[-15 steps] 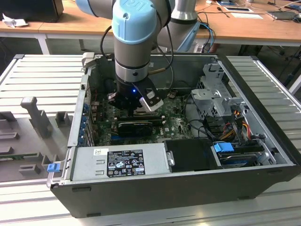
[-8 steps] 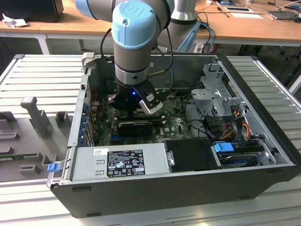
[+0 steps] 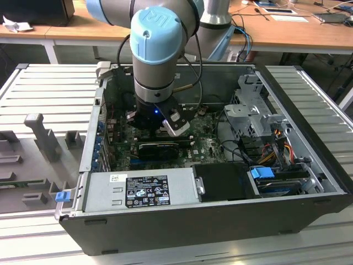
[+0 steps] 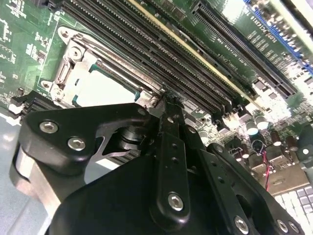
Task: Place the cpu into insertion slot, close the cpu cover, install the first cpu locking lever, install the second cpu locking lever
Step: 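Install the second cpu locking lever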
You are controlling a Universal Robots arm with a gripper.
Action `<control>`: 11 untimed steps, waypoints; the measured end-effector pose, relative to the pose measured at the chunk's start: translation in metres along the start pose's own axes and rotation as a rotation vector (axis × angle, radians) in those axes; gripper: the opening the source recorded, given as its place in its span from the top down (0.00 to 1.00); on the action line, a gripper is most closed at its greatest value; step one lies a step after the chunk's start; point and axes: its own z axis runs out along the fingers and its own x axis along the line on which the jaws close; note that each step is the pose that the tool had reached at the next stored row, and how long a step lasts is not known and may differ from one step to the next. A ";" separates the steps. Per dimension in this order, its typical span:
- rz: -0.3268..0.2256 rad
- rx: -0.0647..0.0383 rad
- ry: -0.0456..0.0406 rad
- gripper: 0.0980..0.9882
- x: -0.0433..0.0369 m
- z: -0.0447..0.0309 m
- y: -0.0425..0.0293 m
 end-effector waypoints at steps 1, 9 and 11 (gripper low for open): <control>0.000 0.001 0.0007 0.99 0.0007 0.0013 -0.0006; 0.000 0.000 0.0003 0.99 0.0013 -0.0149 0.0037; 0.000 0.000 0.0004 0.99 0.0013 -0.0173 0.0043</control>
